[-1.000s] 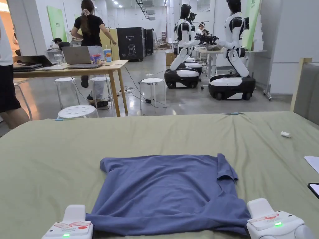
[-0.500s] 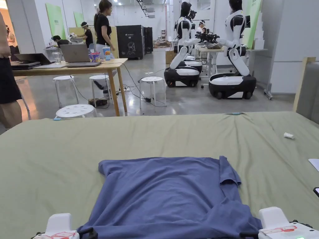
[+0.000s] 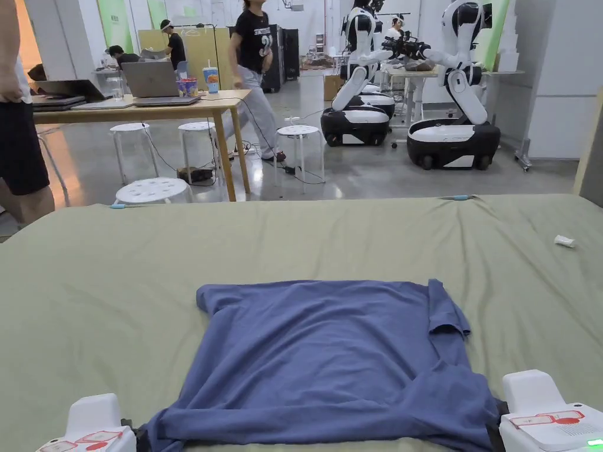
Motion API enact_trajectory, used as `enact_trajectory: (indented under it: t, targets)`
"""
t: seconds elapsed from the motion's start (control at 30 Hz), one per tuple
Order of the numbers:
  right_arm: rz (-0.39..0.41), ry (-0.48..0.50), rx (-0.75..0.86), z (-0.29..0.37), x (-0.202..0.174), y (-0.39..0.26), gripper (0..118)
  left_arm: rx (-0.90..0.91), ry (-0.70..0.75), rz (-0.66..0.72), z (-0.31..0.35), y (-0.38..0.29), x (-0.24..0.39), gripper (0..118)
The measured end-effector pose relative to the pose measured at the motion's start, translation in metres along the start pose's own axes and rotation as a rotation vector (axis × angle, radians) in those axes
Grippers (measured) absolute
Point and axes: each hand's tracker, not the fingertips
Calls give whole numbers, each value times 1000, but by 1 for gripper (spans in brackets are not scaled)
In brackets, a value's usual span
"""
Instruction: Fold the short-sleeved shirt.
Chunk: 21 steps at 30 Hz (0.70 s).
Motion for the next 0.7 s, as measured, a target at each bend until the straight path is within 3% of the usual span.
enact_trajectory:
  t: [0.03,0.07,0.13,0.17,0.2,0.3,0.47,0.57,0.6,0.7]
  targets:
    - [-2,5,-1,0,0,-2,0,-14,-10,10,-1,0,0,0]
    - [0,7,-3,4,-3,4,0,-25,-20,21,-2,0,0,10]
    - [8,11,-4,6,-3,3,0,-44,-30,21,-8,2,3,78]
    - [10,14,-6,7,-1,2,0,-72,-38,8,-13,3,3,97]
    - [11,15,-9,4,-2,5,0,-79,-39,5,-16,3,3,101]
    - [6,15,-12,3,2,4,0,-98,-15,-18,-28,7,8,78]
    - [-4,3,-13,5,4,8,0,-165,5,-34,-46,6,8,68]
    - [-12,-2,-21,3,9,8,0,-193,-57,-10,-51,2,9,14]
    - [-12,-4,-27,-1,8,9,0,-192,-89,10,-52,0,11,4]
    - [-14,-5,-42,-6,11,8,0,-159,-32,-72,-50,2,26,3]
